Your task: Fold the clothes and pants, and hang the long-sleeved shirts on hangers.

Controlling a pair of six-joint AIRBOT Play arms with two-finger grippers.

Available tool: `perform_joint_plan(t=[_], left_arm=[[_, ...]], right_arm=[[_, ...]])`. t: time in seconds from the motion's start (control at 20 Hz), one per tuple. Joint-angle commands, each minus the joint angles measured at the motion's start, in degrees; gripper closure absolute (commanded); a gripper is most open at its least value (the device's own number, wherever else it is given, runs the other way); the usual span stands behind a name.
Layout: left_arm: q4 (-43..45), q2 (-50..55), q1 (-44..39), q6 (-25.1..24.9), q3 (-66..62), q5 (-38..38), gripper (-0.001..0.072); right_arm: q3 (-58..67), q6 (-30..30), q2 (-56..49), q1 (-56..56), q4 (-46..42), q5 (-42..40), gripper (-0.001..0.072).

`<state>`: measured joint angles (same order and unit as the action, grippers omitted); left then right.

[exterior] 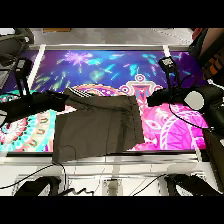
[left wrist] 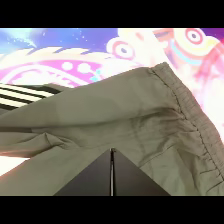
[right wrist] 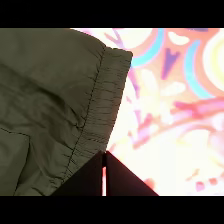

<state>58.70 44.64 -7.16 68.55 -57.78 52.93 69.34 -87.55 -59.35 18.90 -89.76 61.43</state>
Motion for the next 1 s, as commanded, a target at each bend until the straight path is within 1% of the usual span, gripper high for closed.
perform_joint_plan(t=[0.0,0.5,0.65,0.7,0.8,0.9,0.95], left_arm=[[0.0,0.0,0.0,0.0,-0.1,0.0,0.0700],[0.0,0.1,0.0,0.0,-0.1,0.0,0.0700],[-2.7,0.1,0.0,0.0,-0.1,-0.5,0.0701],[-2.7,0.1,0.0,0.7,-0.1,0.2,0.0700],[-0.9,0.2,0.0,4.9,0.0,1.8,0.0701],[2.9,0.6,0.0,4.7,0.0,3.6,0.0700],[5.6,0.6,0.0,4.6,0.0,5.3,0.0701]], right_arm=[[0.0,0.0,0.0,0.1,0.0,0.0,0.0689],[0.0,0.0,0.0,0.1,0.0,0.0,0.0689],[0.0,0.0,0.0,0.1,0.0,0.0,0.0689],[0.0,0.0,0.0,0.1,0.1,0.0,0.0689],[0.0,0.0,0.0,0.1,0.8,-0.4,0.0689],[0.0,0.6,-0.1,0.1,0.3,-4.1,0.0689],[0.0,3.0,-0.2,0.0,-1.8,-5.0,0.0689]])
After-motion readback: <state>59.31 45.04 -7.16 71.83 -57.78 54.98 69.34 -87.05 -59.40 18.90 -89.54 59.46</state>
